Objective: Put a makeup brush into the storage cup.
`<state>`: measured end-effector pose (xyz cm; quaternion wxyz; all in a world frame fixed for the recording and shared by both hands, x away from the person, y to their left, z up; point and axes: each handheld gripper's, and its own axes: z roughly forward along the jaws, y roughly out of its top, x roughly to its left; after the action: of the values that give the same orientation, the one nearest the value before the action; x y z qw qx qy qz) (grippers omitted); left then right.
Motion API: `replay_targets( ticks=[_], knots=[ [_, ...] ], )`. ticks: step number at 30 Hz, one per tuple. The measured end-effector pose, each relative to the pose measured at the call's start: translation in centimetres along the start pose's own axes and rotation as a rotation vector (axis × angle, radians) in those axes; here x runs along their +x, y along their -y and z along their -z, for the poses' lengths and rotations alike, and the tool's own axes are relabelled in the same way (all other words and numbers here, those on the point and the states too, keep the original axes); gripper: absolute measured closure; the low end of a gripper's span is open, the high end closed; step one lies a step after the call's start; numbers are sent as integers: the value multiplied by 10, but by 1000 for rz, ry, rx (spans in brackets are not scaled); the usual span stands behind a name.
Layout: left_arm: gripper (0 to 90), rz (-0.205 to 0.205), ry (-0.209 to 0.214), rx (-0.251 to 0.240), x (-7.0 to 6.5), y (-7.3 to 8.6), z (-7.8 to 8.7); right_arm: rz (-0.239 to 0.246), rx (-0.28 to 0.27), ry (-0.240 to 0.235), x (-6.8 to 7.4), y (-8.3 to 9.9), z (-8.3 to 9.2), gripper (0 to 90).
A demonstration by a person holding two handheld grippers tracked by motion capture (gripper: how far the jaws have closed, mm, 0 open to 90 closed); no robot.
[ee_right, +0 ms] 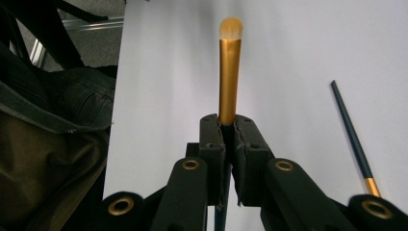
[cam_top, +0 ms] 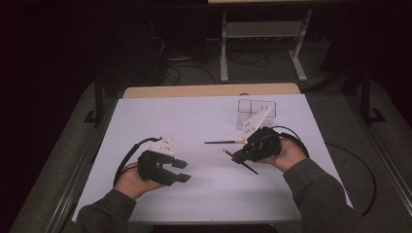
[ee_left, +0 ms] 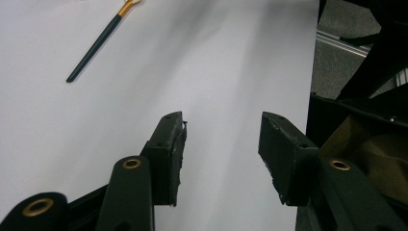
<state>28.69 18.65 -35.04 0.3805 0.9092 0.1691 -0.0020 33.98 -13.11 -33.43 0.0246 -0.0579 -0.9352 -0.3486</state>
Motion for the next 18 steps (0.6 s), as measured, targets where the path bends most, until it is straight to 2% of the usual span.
replay_targets(
  ticks=[2, 8, 18],
  knots=[
    [499, -7, -8, 1, 0, 1, 1, -5, -3, 5, -2, 0, 2, 826],
    [472, 20, -34, -23, 4, 8, 5, -21, -10, 11, -9, 0, 7, 826],
    [412, 37, -84, -23, 8, 21, 12, -39, -17, 22, -20, -2, 13, 826]
  ],
)
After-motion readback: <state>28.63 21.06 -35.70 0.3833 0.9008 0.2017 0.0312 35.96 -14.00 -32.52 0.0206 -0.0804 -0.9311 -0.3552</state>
